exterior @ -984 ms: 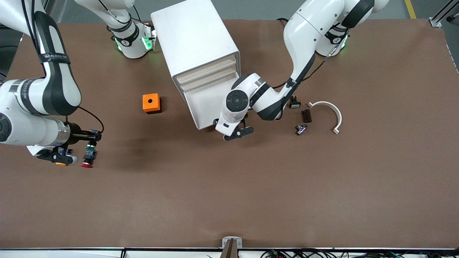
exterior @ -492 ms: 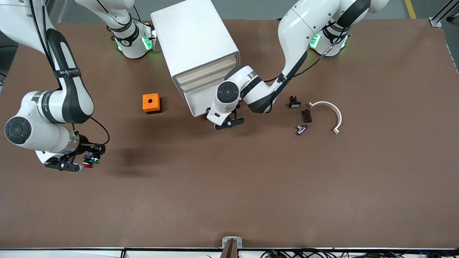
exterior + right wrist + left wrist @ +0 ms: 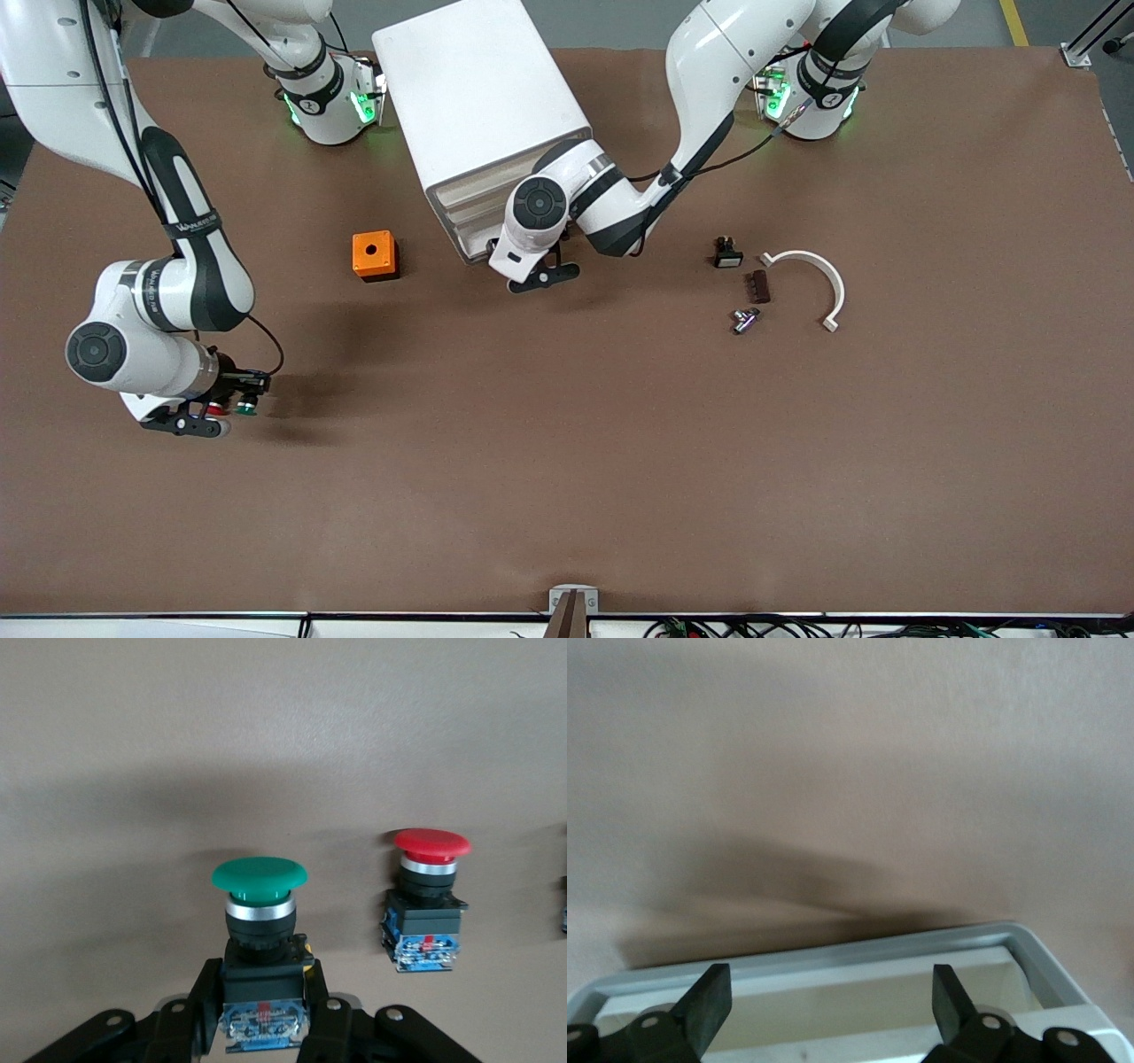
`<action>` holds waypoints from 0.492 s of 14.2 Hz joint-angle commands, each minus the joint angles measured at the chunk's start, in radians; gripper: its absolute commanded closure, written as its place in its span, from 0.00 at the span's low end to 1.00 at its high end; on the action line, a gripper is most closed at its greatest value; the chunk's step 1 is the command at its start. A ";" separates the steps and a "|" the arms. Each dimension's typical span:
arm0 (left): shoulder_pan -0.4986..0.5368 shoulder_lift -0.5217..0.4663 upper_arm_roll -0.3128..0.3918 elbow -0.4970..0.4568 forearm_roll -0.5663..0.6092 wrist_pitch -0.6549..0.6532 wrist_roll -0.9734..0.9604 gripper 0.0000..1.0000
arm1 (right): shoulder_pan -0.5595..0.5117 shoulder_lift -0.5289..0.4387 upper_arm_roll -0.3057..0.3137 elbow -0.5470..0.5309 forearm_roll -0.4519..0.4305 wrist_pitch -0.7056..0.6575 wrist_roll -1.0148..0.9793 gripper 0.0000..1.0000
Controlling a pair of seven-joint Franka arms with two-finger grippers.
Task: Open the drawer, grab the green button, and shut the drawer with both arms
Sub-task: 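Push the drawer shut with the left gripper while the right gripper carries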
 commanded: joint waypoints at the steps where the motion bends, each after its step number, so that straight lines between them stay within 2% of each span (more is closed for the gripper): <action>1: -0.028 -0.011 -0.002 -0.009 -0.031 0.022 -0.034 0.00 | -0.014 0.033 0.018 0.026 -0.025 0.000 -0.002 0.80; 7: -0.045 -0.012 -0.002 -0.010 -0.031 0.027 -0.065 0.00 | -0.008 0.057 0.020 0.029 -0.025 0.015 -0.002 0.78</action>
